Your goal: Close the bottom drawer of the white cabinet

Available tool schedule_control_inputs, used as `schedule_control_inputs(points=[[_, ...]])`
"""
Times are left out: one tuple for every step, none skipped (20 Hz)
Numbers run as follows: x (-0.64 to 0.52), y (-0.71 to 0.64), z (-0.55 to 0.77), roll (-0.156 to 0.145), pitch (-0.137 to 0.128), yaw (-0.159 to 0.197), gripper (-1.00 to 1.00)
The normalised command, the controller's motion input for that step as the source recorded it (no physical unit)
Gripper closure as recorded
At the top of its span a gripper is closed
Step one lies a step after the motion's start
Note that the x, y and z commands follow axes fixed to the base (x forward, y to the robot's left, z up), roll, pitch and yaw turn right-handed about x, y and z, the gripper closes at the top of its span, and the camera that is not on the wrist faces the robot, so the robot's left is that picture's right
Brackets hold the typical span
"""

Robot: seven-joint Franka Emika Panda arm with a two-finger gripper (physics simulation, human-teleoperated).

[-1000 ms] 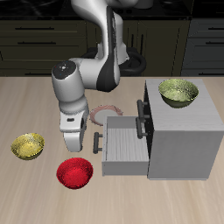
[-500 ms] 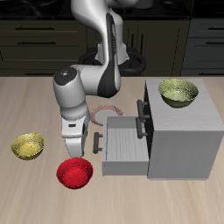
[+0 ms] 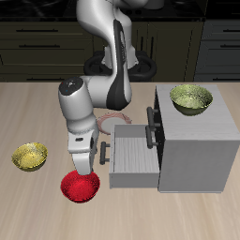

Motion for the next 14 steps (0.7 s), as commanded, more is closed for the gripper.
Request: schedule_control_inputs(points=[[0.14,0.18,0.07,0.025,-0.111,0.022,-1.0],[0.1,0.25,0.09,0.068,-0.107,-0.048,-1.0],[0.04,0.11,-0.03,0.034,-0.001,0.003,-1.0],[0.17,0.24,0.13,0.022,-0.117,0.01,-1.0],[0.06,0.14,0.07,0.04,-0.096,0.017,-1.0],[0.22,0.46,0.1,0.113,-0.119,0.033,-1.0],[-0.03,-0.05,0.01,0.0,0.0,0.0,-1.0],[0.09,0.2,0.07,0.04,-0.046,0.011,-1.0],[0.2,0.36,0.06,0.072,-0.064,0.041,-1.0],[0.05,0.13,0.06,0.035,-0.034,0.02,-1.0],[0.09,0.21,0.05,0.054,-0.017,-0.017,-1.0],[0.1,0.2,0.05,0.038,-0.028,-0.008,-1.0],[0.01,0.15,0.02,0.03,-0.009,0.061,-1.0],[0.1,0.35,0.03,0.065,-0.01,0.018,-1.0]])
